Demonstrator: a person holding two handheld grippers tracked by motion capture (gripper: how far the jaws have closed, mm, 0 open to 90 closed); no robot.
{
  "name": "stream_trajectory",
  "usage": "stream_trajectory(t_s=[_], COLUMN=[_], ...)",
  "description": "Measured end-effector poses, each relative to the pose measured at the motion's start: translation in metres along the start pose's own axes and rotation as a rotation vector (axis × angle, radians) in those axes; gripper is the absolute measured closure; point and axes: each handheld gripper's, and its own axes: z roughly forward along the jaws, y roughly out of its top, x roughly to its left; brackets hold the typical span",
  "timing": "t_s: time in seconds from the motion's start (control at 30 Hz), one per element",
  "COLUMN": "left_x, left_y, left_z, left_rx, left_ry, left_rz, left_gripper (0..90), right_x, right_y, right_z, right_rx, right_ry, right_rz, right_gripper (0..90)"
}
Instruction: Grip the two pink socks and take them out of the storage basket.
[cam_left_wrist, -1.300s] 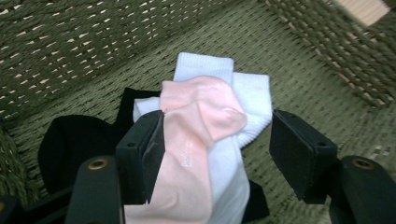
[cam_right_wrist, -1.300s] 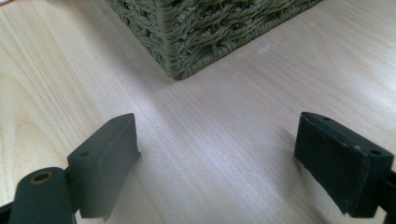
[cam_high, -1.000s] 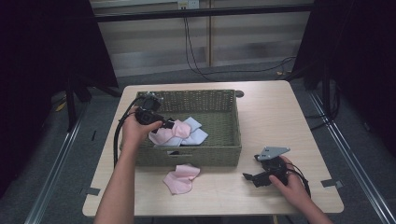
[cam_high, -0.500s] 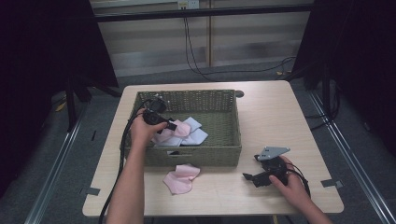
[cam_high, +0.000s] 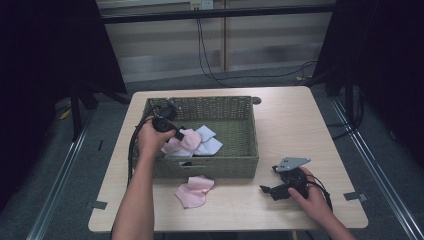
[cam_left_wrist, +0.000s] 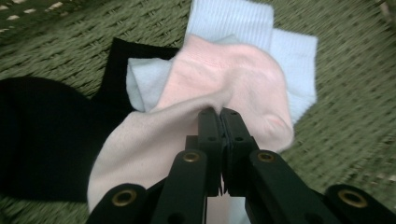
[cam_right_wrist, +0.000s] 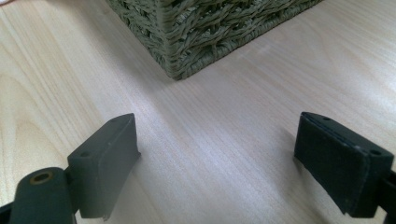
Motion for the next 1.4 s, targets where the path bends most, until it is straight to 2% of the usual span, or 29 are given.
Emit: stream_trajectory(t_s=[0.1, 0.37, 0.5, 0.7, 0.87, 1.1, 1.3, 1.4], left_x=[-0.004, -0.013, -0.017, -0.022, -0.028, -0.030, -0.037, -0.042], left_y=[0.001, 0.004, 0.006, 0.009, 0.012, 0.010, 0.009, 0.008], left_z=[-0.012, -0.041, -0.051, -0.065, -0.074, -0.087, -0.108, -0.117], left_rx=[-0.003, -0.046, -0.052, -0.065, -0.049, -0.068, -0.098, -0.098], left_ry=[-0.003, -0.031, -0.031, -0.046, -0.041, -0.064, -0.060, -0.059], left_rz=[0.018, 0.029, 0.029, 0.051, 0.067, 0.057, 0.063, 0.079], left_gripper=[88.2, 88.2, 88.1, 88.2, 88.2, 88.2, 88.2, 88.2], right_x=[0.000, 0.000, 0.000, 0.000, 0.000, 0.000, 0.000, 0.000], right_y=[0.000, 0.000, 0.000, 0.000, 0.000, 0.000, 0.000, 0.000], right_z=[0.000, 0.000, 0.000, 0.000, 0.000, 0.000, 0.000, 0.000], right_rx=[0.000, 0.000, 0.000, 0.001, -0.001, -0.002, -0.002, -0.002], right_ry=[0.000, 0.000, 0.000, 0.000, 0.000, -0.001, -0.001, -0.001], right_rz=[0.000, 0.000, -0.001, 0.000, 0.002, 0.000, 0.001, 0.000], right_gripper=[12.8, 12.8, 12.8, 12.8, 12.8, 12.8, 12.8, 12.7])
